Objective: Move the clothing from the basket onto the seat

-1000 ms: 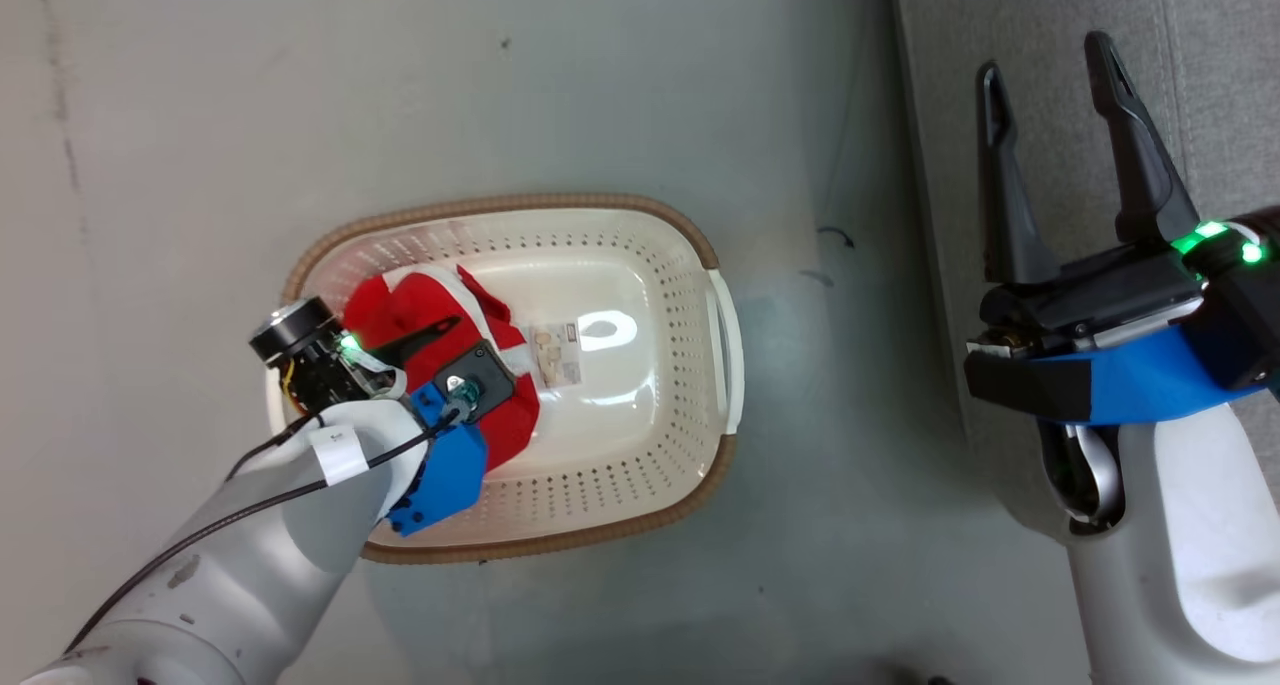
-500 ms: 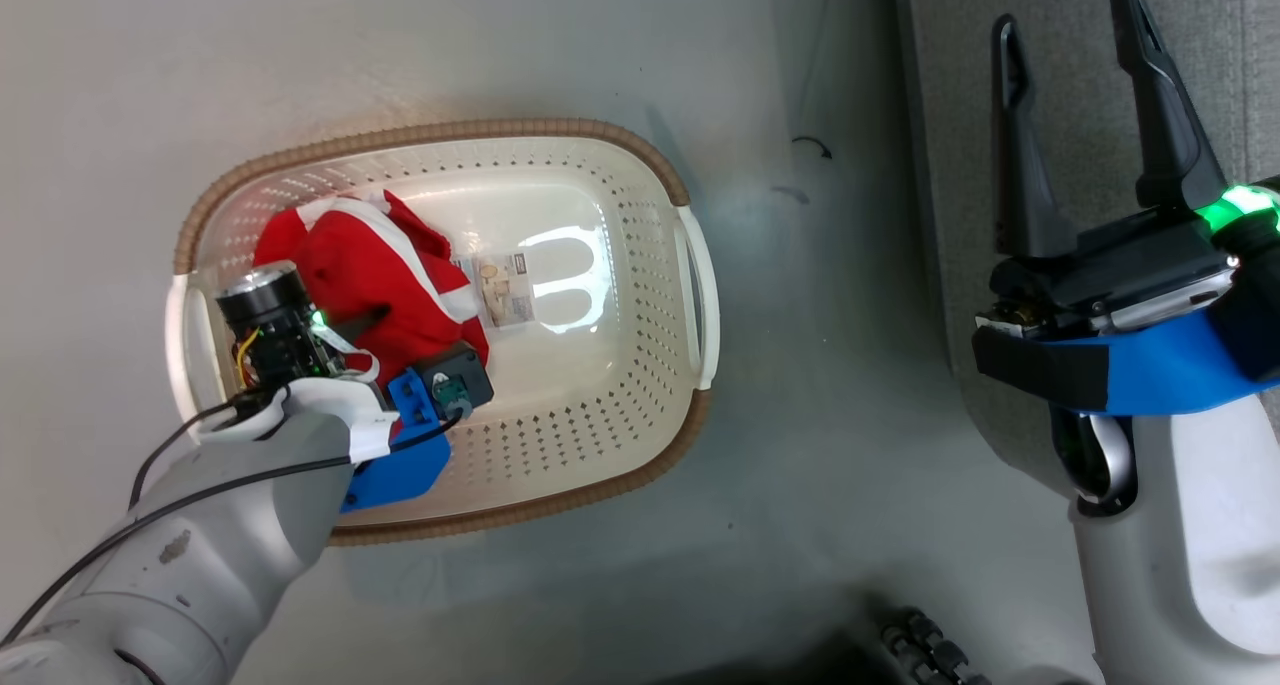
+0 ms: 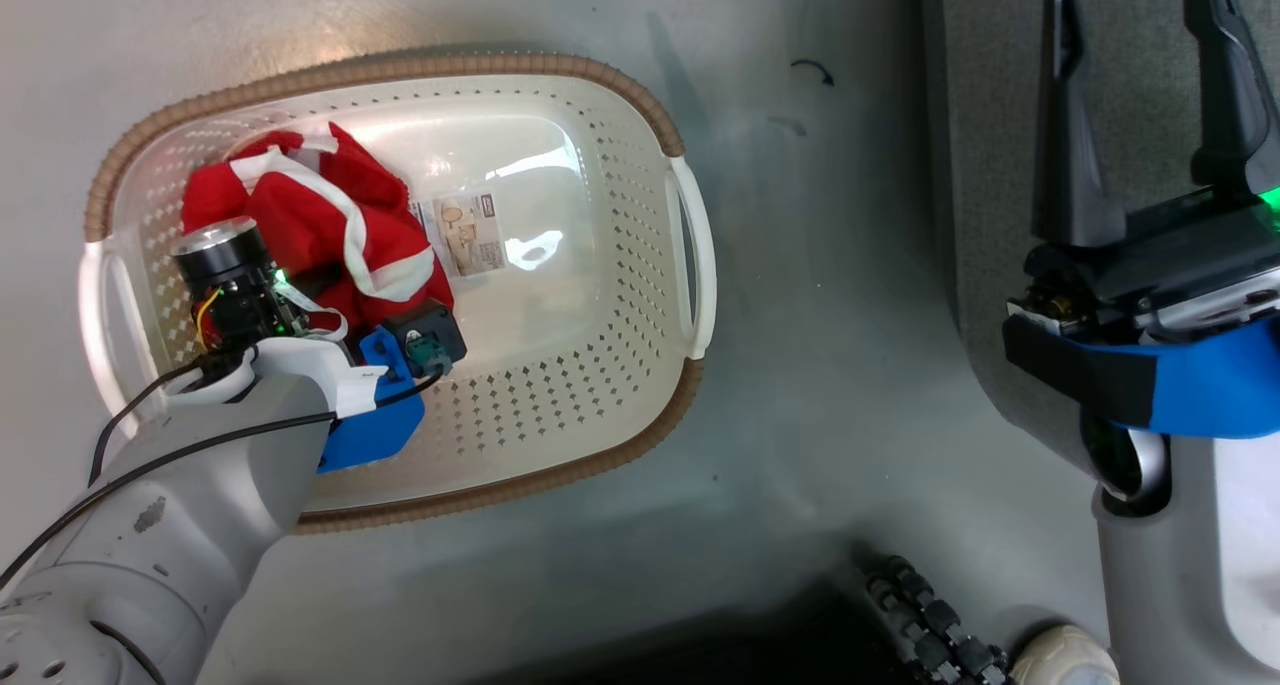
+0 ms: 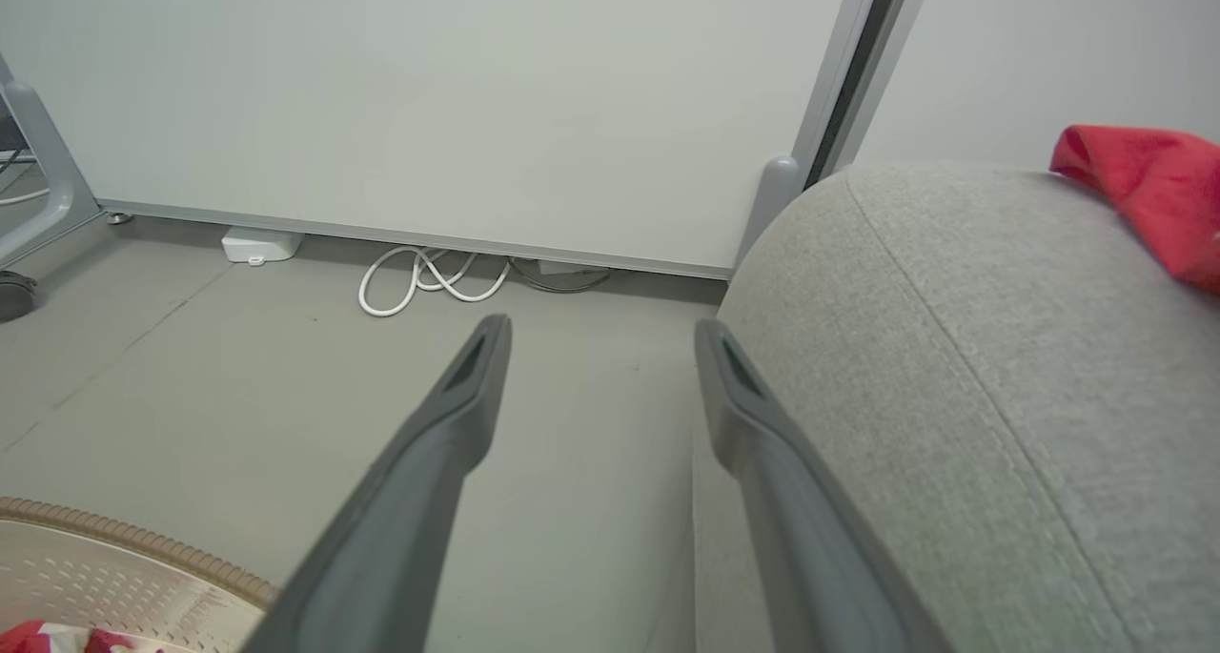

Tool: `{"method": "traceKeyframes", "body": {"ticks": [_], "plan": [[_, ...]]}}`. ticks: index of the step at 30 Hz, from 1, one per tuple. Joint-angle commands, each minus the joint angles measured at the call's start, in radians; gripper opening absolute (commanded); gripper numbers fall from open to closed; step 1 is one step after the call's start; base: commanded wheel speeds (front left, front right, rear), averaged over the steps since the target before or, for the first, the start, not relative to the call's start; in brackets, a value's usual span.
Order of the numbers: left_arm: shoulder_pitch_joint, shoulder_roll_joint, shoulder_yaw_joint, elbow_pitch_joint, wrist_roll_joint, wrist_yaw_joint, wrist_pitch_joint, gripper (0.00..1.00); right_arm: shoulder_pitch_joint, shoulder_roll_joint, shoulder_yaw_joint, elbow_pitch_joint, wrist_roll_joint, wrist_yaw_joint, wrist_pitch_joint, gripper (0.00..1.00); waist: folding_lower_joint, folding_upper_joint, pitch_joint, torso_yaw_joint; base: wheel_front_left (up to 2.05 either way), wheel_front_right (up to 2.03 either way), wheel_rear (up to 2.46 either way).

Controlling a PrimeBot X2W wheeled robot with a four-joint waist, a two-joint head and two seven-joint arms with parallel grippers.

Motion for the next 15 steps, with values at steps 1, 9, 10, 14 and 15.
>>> {"method": "traceKeyframes", "body": {"ticks": [1,9,10,14,15], "plan": [[-0.016,0.005,-0.003,0.003,-0.006,-0.001,0.004,1.00,0.004,0.004,-0.003,-0.014,-0.009,0.000,-0.001,1.00,-0.0001,0.0001,0.017,-0.004,0.00,0.00,0.00],[-0.028,-0.008,-0.003,0.007,-0.008,-0.001,0.005,0.00,0.010,0.007,-0.003,-0.056,-0.019,0.000,-0.001,1.00,-0.0001,0.0001,0.038,-0.005,0.00,0.00,0.00],[-0.030,-0.012,-0.003,0.007,-0.012,-0.001,-0.001,0.00,0.010,0.008,-0.006,-0.054,-0.019,0.000,-0.001,1.00,-0.0001,0.0001,0.037,-0.003,0.00,0.00,0.00],[-0.031,-0.031,-0.003,0.006,-0.033,-0.001,-0.031,0.00,0.008,0.008,-0.009,-0.046,-0.020,0.000,-0.001,1.00,-0.0001,0.0001,0.023,0.006,0.00,0.00,0.00],[-0.033,-0.033,-0.003,0.006,-0.046,-0.001,-0.040,0.00,0.006,0.009,-0.011,-0.046,-0.020,0.000,-0.001,1.00,-0.0001,0.0001,0.018,0.009,0.00,0.00,0.00]]}}
